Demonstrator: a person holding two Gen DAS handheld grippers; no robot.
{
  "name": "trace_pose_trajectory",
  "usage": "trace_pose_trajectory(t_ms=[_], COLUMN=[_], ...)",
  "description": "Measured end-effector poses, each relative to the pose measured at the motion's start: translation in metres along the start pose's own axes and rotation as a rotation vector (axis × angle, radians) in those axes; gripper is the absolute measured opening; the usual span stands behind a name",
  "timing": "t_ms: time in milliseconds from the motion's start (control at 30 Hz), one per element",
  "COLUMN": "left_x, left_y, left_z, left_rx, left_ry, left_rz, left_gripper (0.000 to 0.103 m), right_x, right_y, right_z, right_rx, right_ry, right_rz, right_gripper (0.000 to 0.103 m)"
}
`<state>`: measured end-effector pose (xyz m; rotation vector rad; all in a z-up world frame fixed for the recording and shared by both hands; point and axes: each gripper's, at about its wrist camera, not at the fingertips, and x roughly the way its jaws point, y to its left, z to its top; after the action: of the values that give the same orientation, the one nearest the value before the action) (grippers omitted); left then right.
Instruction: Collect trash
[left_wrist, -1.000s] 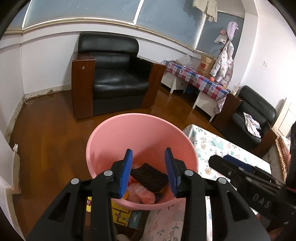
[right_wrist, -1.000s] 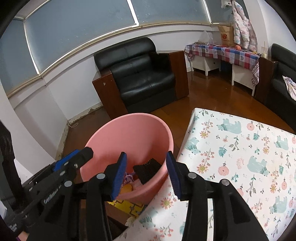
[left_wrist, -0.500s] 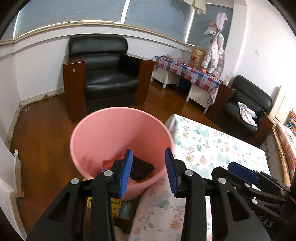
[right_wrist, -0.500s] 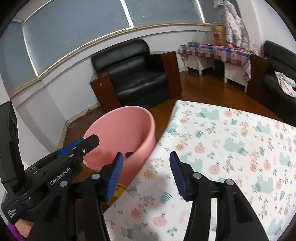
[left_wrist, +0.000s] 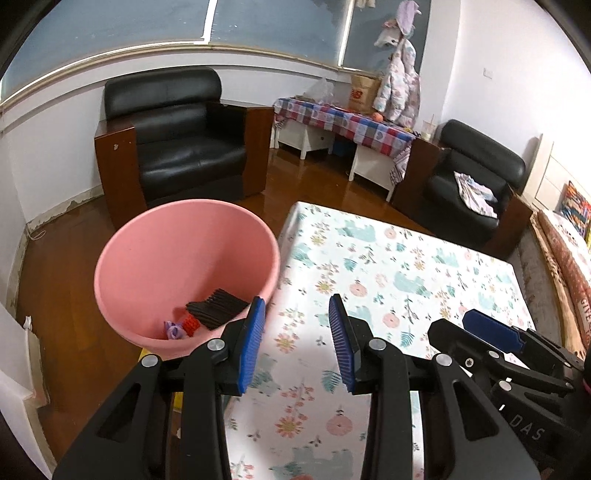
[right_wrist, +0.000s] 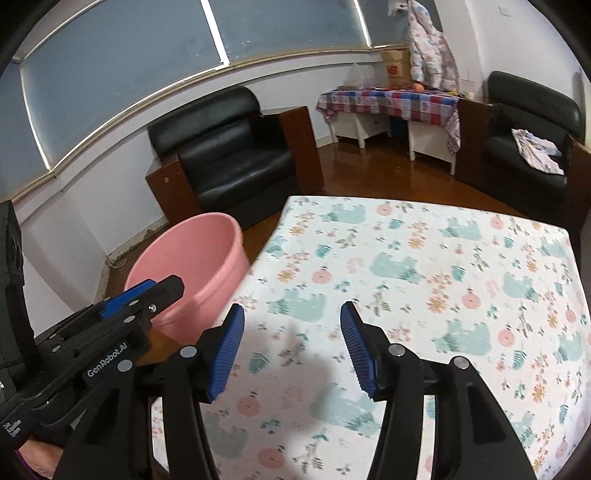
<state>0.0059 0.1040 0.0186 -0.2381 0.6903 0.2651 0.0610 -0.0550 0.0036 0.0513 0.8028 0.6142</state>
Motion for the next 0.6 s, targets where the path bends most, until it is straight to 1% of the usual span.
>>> trace_pose_trajectory(t_ms=[333,600], left_x=[0.011,0.016], left_y=[-0.025,-0.037], left_z=[-0.008,-0.015], left_rx=[0.029,0.043], left_ry=[0.039,0.059], left_rz=[0.003,0.006], left_gripper=[0.036,0.036], right_x=[-0.014,-0.021], right_y=[-0.037,-0.05], right_z=[-0.009,-0.014], right_rx=[0.037,0.055], right_ry=[-0.012,-0.02], right_rz=[-0.061,-0.078], right_gripper=[0.055,0.056])
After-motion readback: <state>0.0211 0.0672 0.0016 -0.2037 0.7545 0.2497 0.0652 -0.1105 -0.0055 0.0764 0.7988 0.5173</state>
